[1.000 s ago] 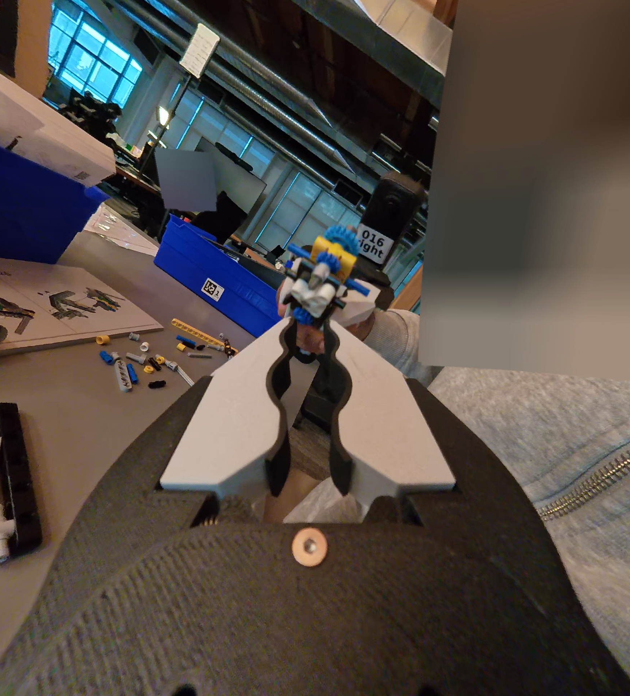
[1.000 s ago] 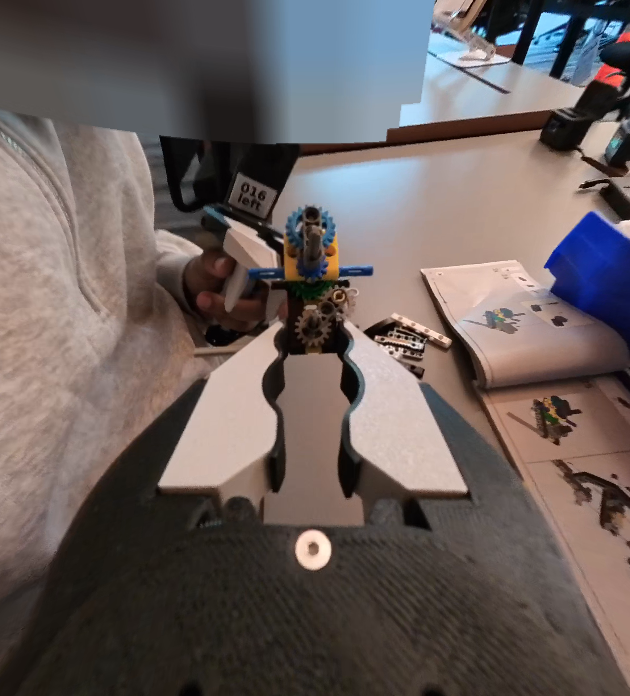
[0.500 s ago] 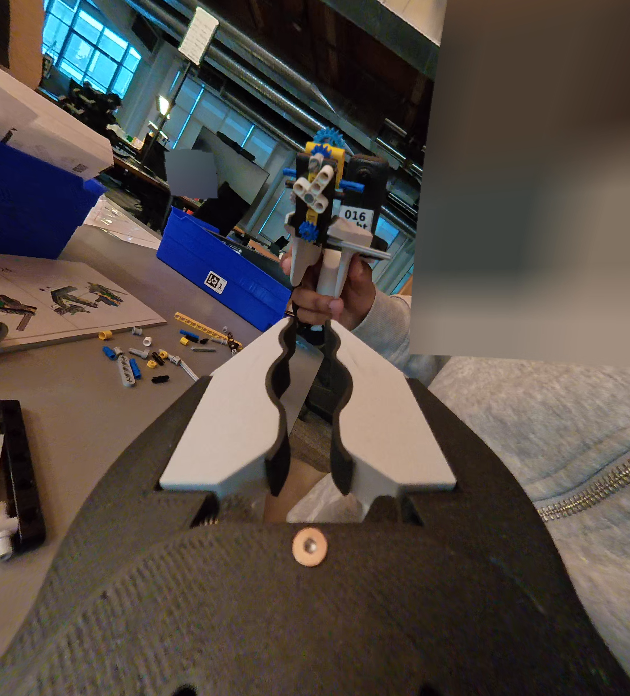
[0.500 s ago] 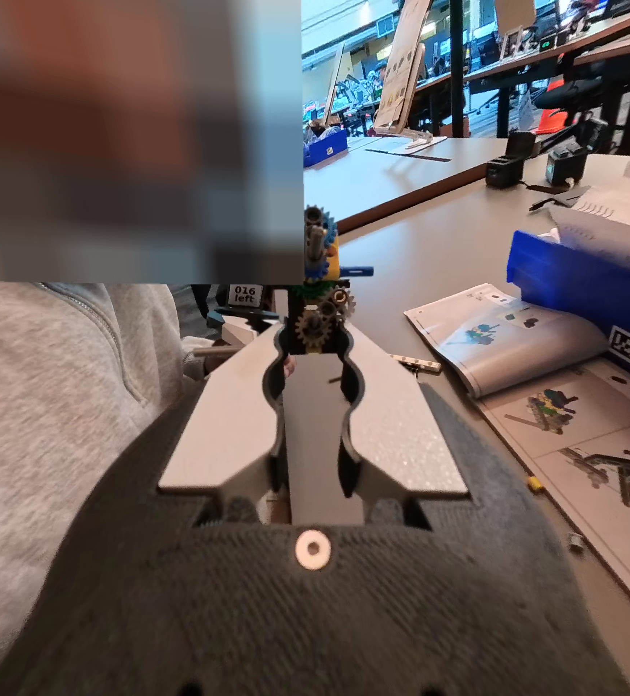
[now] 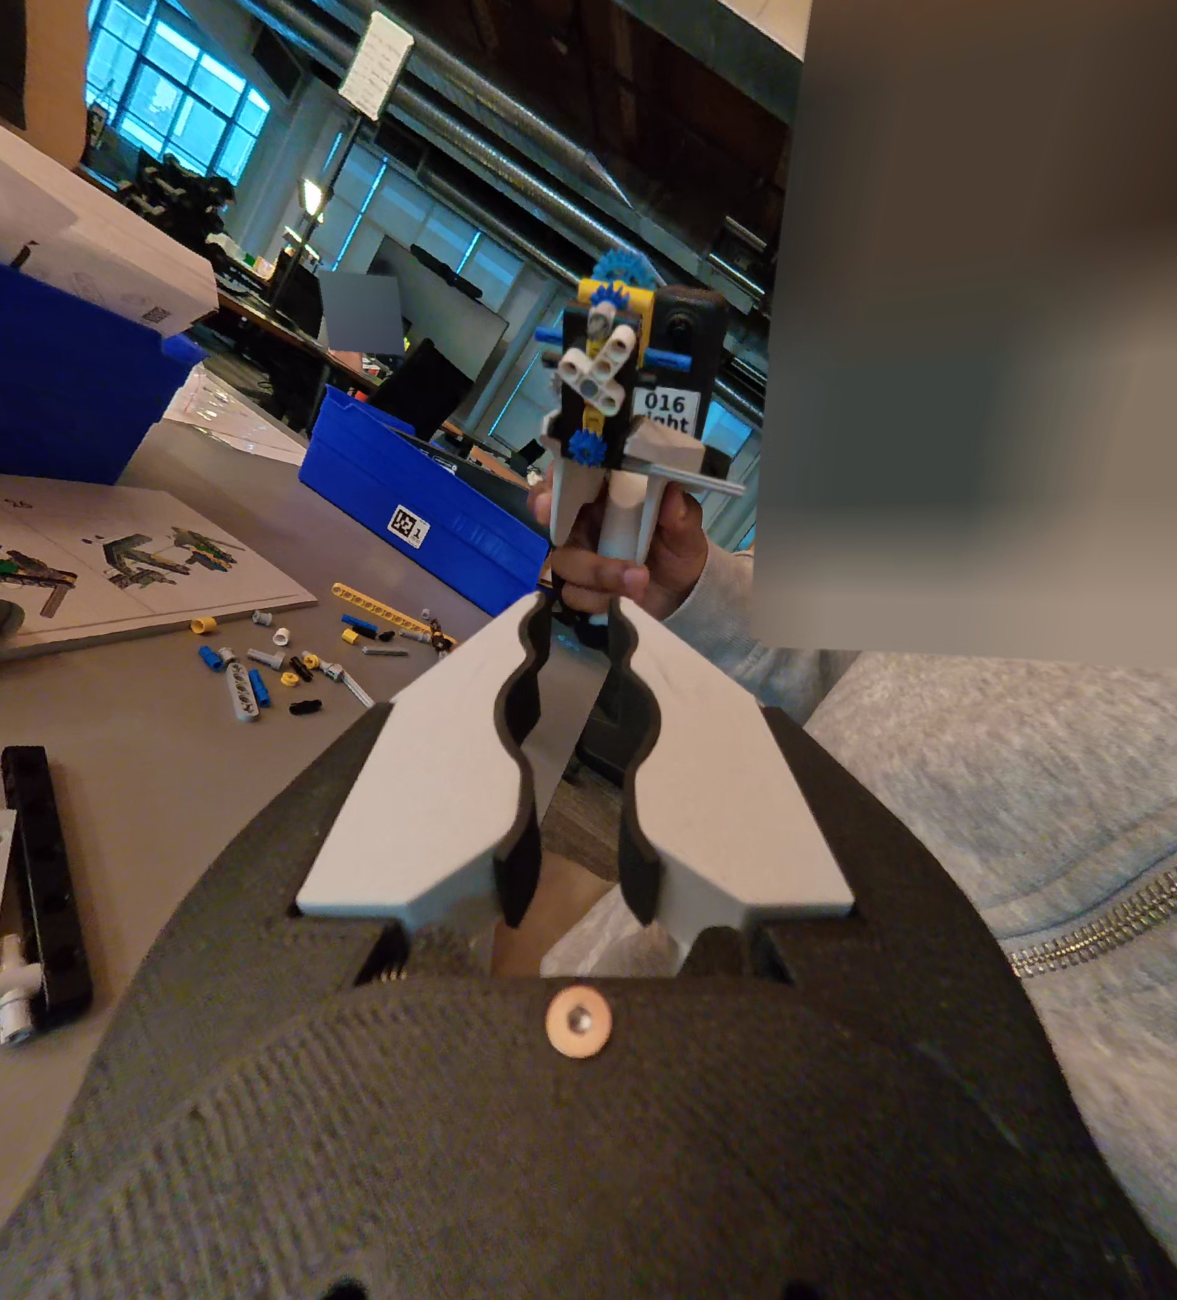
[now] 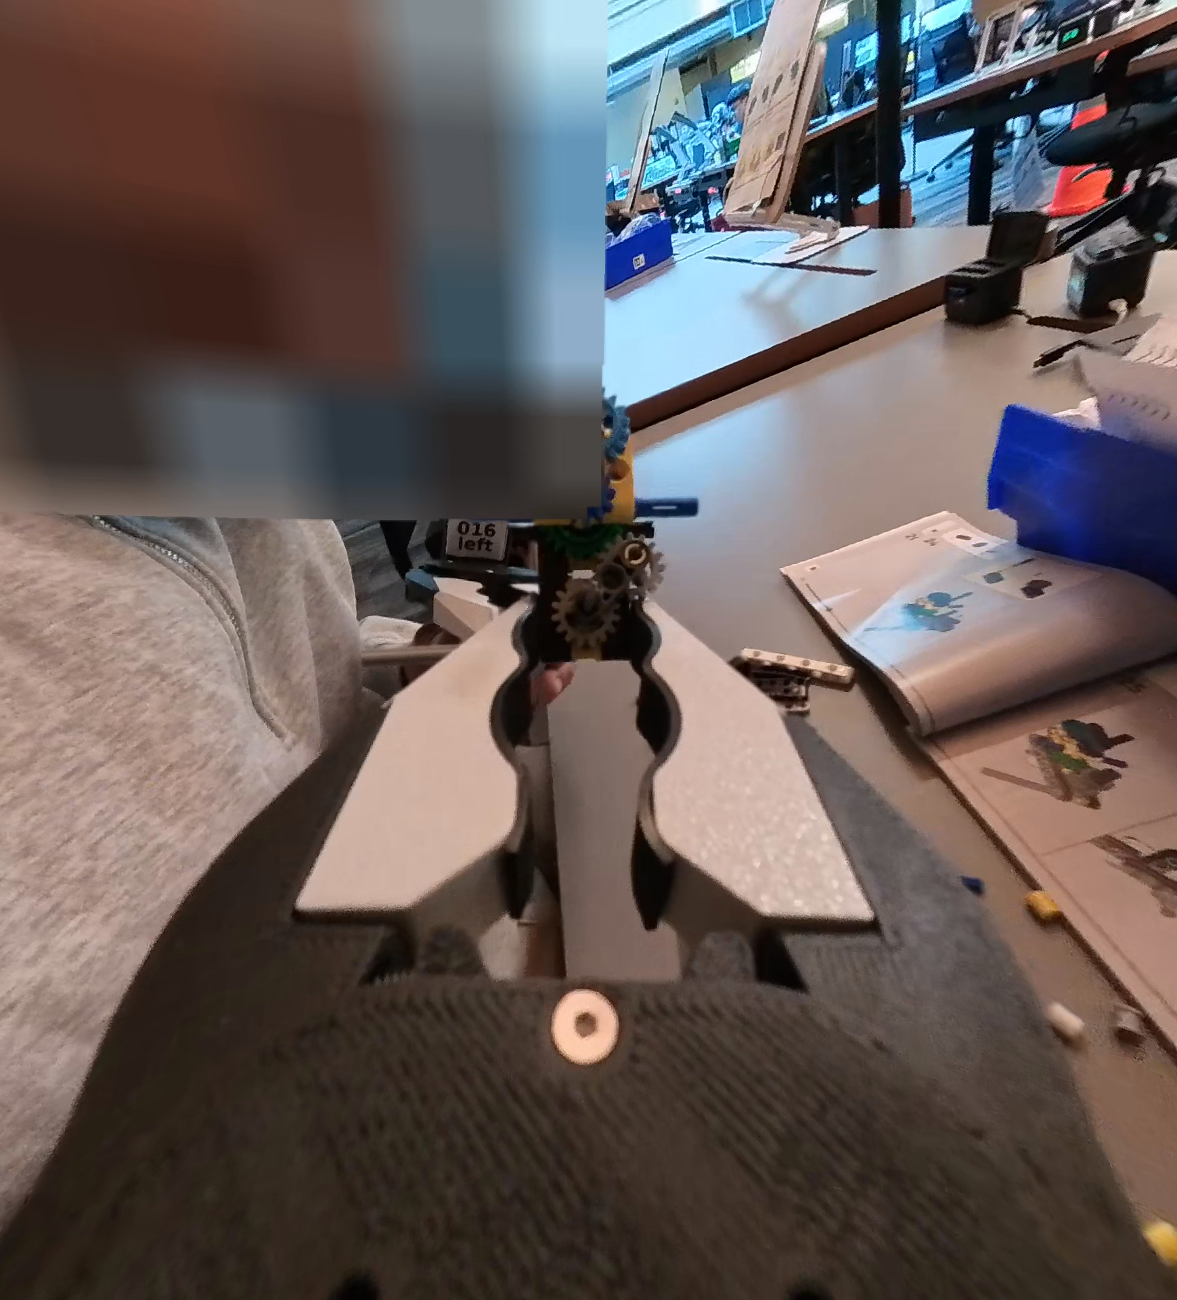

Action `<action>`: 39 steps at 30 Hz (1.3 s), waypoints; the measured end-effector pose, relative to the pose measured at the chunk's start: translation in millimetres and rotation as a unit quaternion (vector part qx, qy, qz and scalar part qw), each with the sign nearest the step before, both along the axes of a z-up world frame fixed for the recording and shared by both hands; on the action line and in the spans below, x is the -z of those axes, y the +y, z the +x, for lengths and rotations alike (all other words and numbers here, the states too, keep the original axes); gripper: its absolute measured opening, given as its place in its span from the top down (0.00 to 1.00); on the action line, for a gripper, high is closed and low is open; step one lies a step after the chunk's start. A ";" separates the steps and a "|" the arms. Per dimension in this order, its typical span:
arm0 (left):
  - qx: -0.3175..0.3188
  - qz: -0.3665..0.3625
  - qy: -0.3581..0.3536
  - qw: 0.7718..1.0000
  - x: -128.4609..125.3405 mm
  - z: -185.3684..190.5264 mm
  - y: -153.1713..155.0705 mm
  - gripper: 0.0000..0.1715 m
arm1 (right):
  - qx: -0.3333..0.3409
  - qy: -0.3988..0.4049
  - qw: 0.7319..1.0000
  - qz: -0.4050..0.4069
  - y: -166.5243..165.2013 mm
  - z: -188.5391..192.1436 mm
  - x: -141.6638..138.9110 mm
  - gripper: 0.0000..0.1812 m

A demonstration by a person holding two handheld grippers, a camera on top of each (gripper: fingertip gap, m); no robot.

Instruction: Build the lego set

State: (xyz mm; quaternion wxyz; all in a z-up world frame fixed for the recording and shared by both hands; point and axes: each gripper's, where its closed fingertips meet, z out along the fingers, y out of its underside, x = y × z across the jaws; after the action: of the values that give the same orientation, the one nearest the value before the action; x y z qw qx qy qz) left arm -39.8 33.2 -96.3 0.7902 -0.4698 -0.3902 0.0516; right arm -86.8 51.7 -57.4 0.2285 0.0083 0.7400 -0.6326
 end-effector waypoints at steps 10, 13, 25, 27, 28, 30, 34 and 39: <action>-0.044 0.010 0.053 0.998 -17.2 5.4 -11.9 0.91 | -0.038 -0.085 0.996 -0.007 -19.0 44.5 20.2 0.87; -0.057 0.005 0.073 0.996 -22.1 8.5 -14.2 0.91 | -0.038 -0.106 0.994 -0.003 -24.0 53.6 27.6 0.87; -0.033 0.011 0.056 0.998 -18.2 8.0 -7.6 0.81 | -0.023 -0.120 0.992 0.031 -27.4 59.3 40.5 0.87; -0.027 0.001 0.041 0.999 -12.7 5.4 -3.4 0.78 | -0.029 -0.107 0.993 0.050 -27.6 62.4 44.4 0.87; -0.030 -0.002 0.040 0.999 -12.0 4.7 -3.6 0.79 | -0.029 -0.102 0.993 0.054 -27.9 63.2 44.5 0.87; -0.034 -0.001 0.038 0.999 -11.6 3.9 -5.3 0.80 | -0.031 -0.098 0.993 0.057 -27.9 63.2 42.3 0.87; -0.016 0.007 0.032 0.999 -10.8 4.7 -1.9 0.82 | -0.028 -0.088 0.994 0.064 -28.0 60.9 41.1 0.87; -0.012 0.001 0.034 0.999 -10.1 5.5 0.6 0.86 | -0.036 -0.104 0.991 0.074 -28.1 64.6 42.8 0.87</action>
State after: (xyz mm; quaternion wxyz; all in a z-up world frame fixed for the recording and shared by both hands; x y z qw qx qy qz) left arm -34.3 33.9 -86.2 0.8026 -0.4623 -0.3690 0.0770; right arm -22.2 23.5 -100.2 0.3253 0.0643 0.7570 -0.5631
